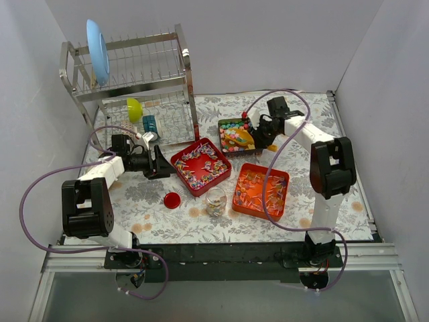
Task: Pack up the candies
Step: Scoop the fake candies from the storage box.
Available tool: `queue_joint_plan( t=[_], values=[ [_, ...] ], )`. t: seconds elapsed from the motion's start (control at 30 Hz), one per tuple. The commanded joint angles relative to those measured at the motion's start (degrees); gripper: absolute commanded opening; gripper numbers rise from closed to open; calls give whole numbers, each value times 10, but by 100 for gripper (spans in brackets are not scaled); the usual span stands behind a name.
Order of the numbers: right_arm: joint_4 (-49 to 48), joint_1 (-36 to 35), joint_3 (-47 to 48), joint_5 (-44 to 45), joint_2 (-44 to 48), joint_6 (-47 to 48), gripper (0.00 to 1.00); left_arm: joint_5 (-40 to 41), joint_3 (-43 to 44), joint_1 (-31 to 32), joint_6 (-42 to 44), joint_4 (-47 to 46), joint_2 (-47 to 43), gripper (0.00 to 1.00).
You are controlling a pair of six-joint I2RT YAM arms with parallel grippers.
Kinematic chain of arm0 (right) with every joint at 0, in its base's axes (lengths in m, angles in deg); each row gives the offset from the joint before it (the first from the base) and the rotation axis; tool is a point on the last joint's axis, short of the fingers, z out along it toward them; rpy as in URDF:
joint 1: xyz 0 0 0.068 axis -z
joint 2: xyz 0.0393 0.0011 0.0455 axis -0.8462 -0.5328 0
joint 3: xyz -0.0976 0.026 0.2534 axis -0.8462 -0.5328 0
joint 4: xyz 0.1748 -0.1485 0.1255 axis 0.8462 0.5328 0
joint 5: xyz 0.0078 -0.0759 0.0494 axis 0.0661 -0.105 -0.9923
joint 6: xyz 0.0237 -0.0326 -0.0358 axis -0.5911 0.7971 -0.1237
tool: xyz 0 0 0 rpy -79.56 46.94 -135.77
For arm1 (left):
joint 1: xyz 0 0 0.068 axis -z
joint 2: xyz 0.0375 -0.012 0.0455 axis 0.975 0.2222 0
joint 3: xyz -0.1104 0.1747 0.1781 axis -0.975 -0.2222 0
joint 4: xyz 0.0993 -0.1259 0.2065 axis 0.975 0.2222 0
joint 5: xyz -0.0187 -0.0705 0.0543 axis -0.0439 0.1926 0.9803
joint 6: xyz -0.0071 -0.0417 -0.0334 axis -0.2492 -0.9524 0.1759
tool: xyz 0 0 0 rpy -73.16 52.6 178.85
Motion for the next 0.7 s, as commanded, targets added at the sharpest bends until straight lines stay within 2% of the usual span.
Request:
queue_joint_plan(
  t=[0.0, 0.2, 0.33, 0.4, 0.43, 0.63, 0.67],
  values=[
    [-86, 12, -83, -42, 81, -17, 1, 5, 13, -4, 29, 19, -9, 60],
    [-234, 39, -188, -96, 175, -69, 1, 18, 21, -8, 44, 32, -23, 60],
    [-220, 44, -182, -132, 205, -89, 1, 18, 19, -12, 37, 22, -33, 60],
    [-189, 44, -154, -141, 213, -77, 1, 18, 12, -11, 28, 15, -38, 60],
    [-130, 44, -137, -148, 214, -45, 1, 19, 10, -11, 23, 7, -41, 60],
    [34, 42, -73, -157, 254, 39, 1, 64, -20, -12, -24, -18, -79, 60],
    [95, 41, -63, -158, 263, 74, 1, 70, -23, -13, -29, -20, -86, 60]
  ],
)
